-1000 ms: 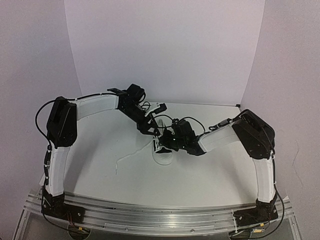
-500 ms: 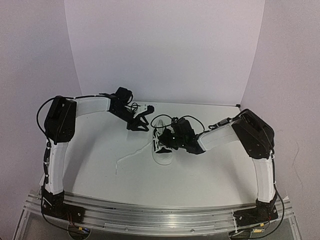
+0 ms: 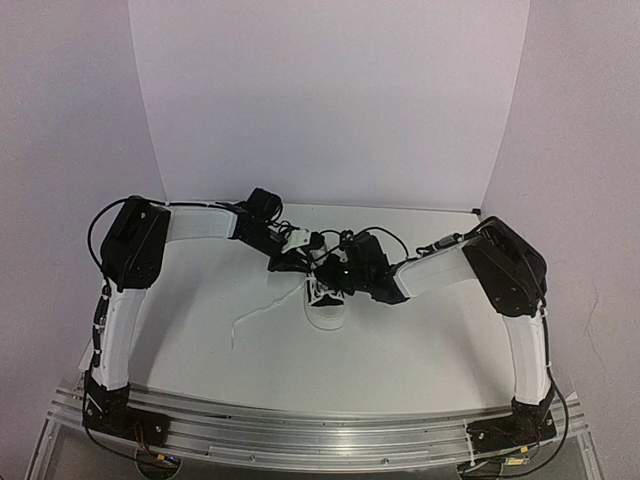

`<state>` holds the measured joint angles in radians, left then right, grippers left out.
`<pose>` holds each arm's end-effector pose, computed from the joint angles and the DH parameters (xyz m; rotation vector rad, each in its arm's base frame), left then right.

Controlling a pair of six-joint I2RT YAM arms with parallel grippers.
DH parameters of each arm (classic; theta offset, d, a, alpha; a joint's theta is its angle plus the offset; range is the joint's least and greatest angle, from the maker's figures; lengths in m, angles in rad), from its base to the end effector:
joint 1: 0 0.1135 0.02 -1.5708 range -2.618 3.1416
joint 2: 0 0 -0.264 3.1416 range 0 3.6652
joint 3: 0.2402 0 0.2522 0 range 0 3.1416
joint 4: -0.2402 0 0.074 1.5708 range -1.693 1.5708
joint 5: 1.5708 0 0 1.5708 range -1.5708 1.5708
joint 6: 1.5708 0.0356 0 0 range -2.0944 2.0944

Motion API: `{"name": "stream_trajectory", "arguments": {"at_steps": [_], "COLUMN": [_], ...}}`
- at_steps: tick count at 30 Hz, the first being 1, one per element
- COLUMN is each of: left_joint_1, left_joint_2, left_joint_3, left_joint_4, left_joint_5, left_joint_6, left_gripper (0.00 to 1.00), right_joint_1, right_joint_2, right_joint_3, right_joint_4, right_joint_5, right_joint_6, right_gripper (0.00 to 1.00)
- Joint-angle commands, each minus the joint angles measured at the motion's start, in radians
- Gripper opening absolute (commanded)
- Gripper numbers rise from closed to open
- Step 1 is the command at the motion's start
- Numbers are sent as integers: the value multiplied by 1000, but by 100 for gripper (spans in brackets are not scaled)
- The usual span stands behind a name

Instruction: Tie the shoes

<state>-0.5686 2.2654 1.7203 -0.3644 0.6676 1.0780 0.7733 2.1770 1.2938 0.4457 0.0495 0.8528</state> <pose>0.4029 -0.2836 0.1602 1.8627 1.3553 -0.5698 0.3386 0.3281 0.1328 0.1193 2.1467 0.9569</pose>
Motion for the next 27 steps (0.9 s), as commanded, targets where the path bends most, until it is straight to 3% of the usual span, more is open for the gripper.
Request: {"name": "stream_trajectory", "arguments": {"at_steps": [1,5,11,18,23,27], "left_joint_1": [2,23,59,57,41,23], "left_joint_2": [6,-11,8,12,-8,2], "left_joint_3": [38,63,132,87,22,24], "left_joint_4": [-38,-139,-204,-100,68,53], "left_joint_5": [22,83,41,12,12,24], "left_joint_6": [99,230,388,469,513,602], "left_gripper": [33,38,43,40,38,36], "right_joint_1": [-8,-12,-15,-19,-25,-26], "right_joint_2": [12,18,40,54,61,63], "right_joint_3": [30,35,67,91,101,105], "right_joint_4": [8,8,7,1,-1,-1], "right_joint_5": [-11,-13,-32,-42,-68,-72], "right_joint_6": [-14,-12,-21,-25,-26,-24], "right_gripper": [0,0,0,0,0,0]}}
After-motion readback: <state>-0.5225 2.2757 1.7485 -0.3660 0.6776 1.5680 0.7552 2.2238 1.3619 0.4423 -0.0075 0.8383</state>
